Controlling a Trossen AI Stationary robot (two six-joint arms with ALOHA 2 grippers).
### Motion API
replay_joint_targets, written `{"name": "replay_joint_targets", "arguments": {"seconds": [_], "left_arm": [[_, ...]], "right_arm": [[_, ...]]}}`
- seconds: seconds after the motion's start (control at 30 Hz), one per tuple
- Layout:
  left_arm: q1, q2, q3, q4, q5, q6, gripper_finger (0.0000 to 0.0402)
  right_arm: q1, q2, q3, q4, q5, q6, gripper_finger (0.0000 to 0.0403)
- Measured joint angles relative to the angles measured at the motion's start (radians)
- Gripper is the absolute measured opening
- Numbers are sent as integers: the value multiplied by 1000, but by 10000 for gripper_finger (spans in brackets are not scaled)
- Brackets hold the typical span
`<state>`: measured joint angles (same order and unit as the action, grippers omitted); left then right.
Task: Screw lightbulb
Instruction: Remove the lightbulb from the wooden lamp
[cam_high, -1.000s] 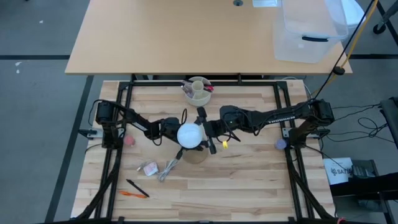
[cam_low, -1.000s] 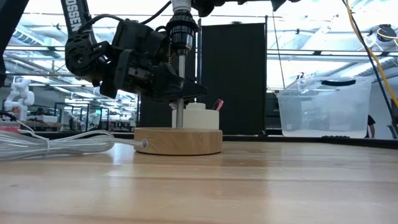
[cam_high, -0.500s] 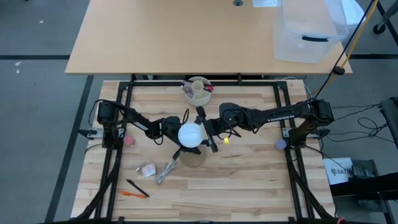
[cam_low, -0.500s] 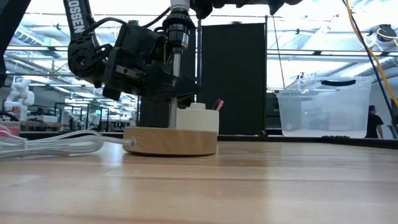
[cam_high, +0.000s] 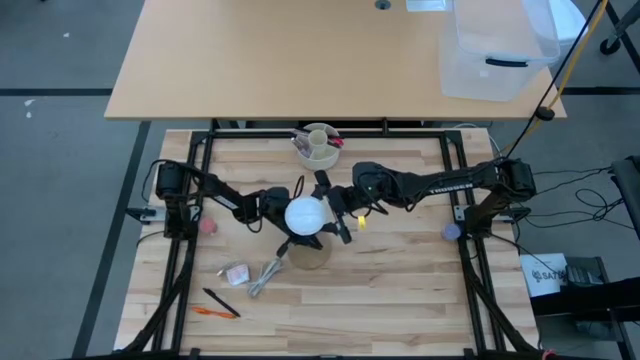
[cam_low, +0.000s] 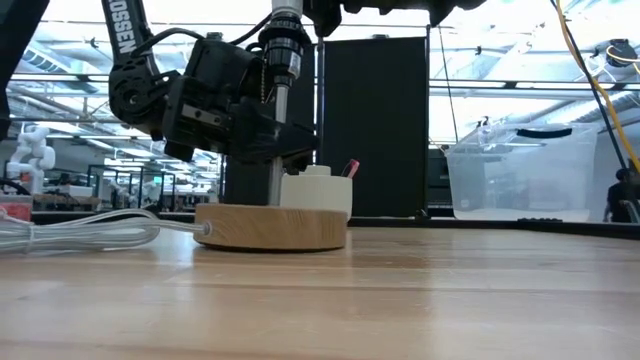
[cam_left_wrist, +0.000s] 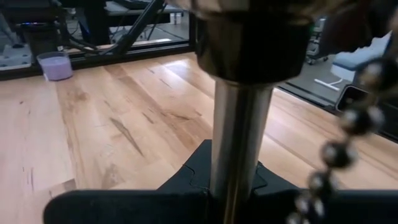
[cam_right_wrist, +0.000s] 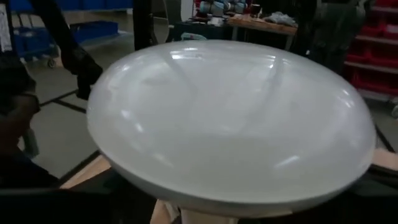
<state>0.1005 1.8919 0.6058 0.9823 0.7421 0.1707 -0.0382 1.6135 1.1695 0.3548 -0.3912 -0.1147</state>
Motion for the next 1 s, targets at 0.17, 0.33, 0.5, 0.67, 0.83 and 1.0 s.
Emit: {"name": "replay_joint_targets", "arguments": {"seconds": [0.17, 0.33, 0.5, 0.67, 0.83, 1.0], "left_arm": [[-1, -1, -1, 5, -67, -8, 22], [-1, -1, -1, 9, -109, -25, 22], [-2, -1, 0, 9, -143, -33, 22], [-2, -1, 0, 9, -146, -32, 22], [-2, 0, 0, 8, -151, -35, 22], [-2, 0, 0, 9, -153, -42, 22]], "right_arm": [[16, -2, 3, -20, 46, 78, 306], [35, -10, 7, -67, 111, 124, 308], [40, -49, 9, -172, 167, 138, 308], [40, -85, 9, -315, 167, 122, 308], [40, -112, 8, -435, 156, 78, 309], [32, -177, 7, -655, 167, 58, 309]]}}
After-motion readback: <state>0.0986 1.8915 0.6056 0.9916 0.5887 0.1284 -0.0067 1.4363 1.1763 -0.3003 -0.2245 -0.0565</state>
